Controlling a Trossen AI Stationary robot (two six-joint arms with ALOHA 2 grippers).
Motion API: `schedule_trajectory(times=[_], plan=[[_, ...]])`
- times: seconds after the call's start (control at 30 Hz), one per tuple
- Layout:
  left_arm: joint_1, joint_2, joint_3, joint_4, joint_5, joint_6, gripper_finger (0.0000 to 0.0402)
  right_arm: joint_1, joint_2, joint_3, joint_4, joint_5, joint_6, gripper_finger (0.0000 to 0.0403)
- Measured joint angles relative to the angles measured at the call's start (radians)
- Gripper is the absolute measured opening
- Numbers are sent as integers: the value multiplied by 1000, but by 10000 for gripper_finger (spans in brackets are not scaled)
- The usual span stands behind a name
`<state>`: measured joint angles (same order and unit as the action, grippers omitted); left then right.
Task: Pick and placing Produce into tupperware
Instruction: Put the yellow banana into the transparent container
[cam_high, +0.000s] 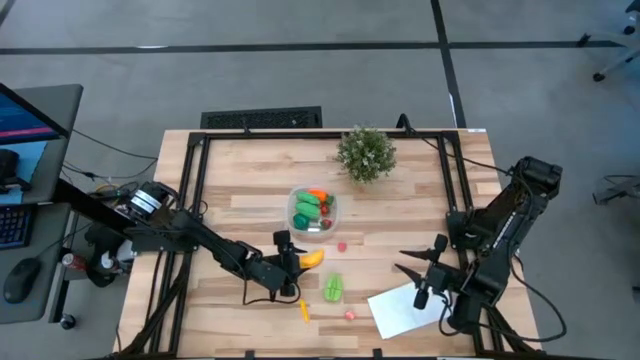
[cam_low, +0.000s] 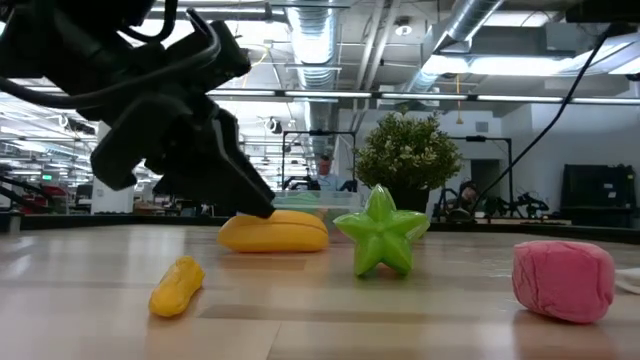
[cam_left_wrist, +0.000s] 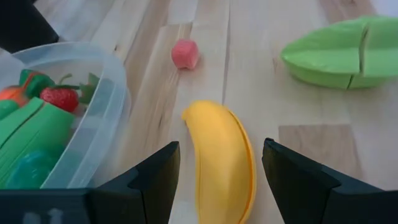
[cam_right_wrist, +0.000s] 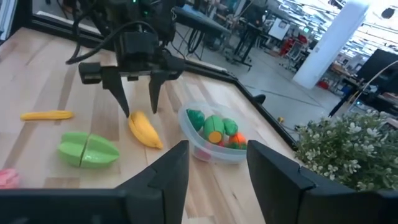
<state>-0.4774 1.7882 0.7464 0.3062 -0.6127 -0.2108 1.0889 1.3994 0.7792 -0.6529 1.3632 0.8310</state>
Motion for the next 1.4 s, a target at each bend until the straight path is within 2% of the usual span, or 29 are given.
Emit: schedule_trajectory(times=[0.33,0.67,1.27,1.4], plan=[[6,2,-2,6,40,-27,219,-14,0,0,2,0,0,141],[15,96,-17,93,49,-39,219,-31,0,1,3,-7,0,132],[29,98,-17,111,57,-32,219,-31,1,1,-1,-17,0,127],[29,98,-17,111,57,-32,207,-31,1,1,-1,-17,0,127]])
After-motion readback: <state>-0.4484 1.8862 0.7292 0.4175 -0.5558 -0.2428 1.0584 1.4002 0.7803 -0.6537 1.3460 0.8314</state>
